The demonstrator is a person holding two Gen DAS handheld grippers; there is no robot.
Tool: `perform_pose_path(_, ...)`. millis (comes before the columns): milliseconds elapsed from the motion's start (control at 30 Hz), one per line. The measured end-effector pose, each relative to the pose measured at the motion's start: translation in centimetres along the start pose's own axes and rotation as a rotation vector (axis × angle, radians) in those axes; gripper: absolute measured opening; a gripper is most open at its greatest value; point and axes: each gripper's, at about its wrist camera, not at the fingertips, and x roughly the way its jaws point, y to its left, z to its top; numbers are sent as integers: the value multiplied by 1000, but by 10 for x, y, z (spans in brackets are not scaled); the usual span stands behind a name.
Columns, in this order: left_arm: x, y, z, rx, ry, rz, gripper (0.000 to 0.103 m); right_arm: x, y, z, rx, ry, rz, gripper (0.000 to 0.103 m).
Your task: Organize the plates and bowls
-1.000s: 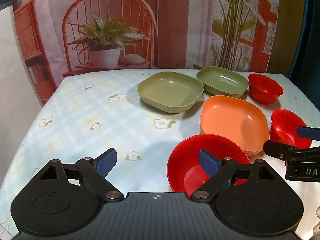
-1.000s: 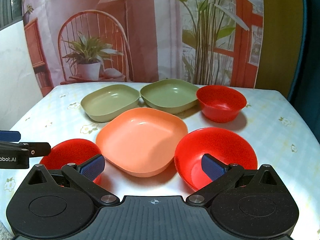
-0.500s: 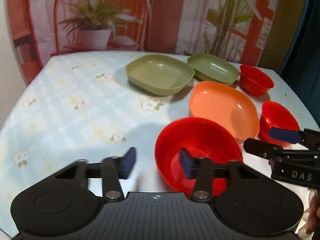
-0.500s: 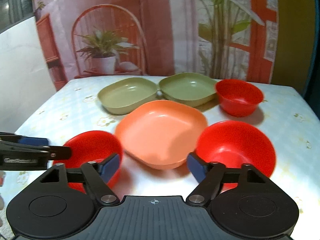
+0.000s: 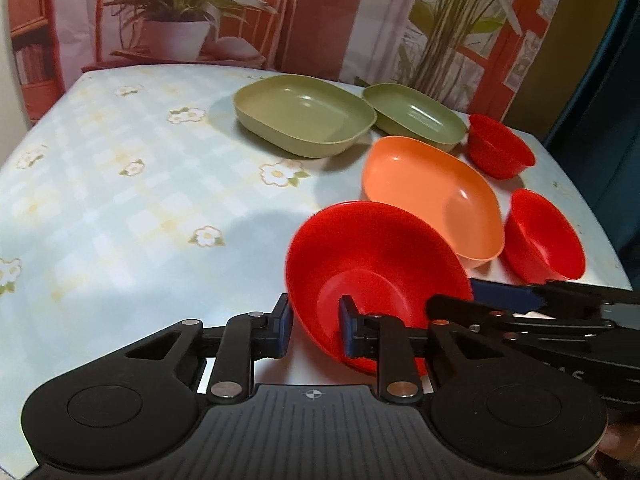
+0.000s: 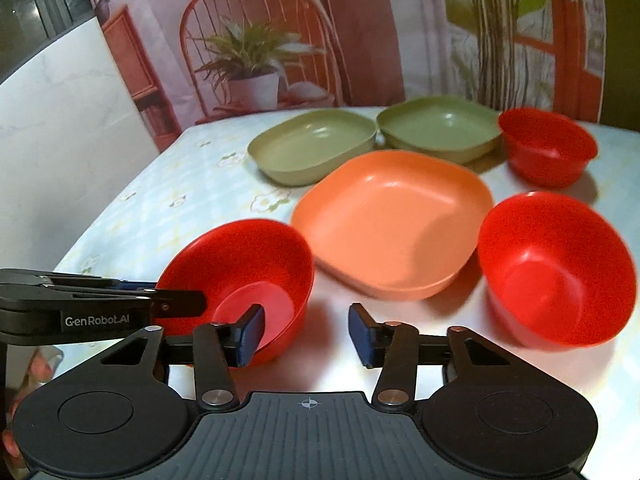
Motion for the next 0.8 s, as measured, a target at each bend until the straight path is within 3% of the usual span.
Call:
perform_pose_path(233, -4, -6, 0, 14, -9, -11, 25, 1, 3, -1, -4, 15, 30, 23)
perform_pose_path(800, -15, -10, 1, 44, -33, -8, 25, -11, 4, 1, -3, -9, 31, 21)
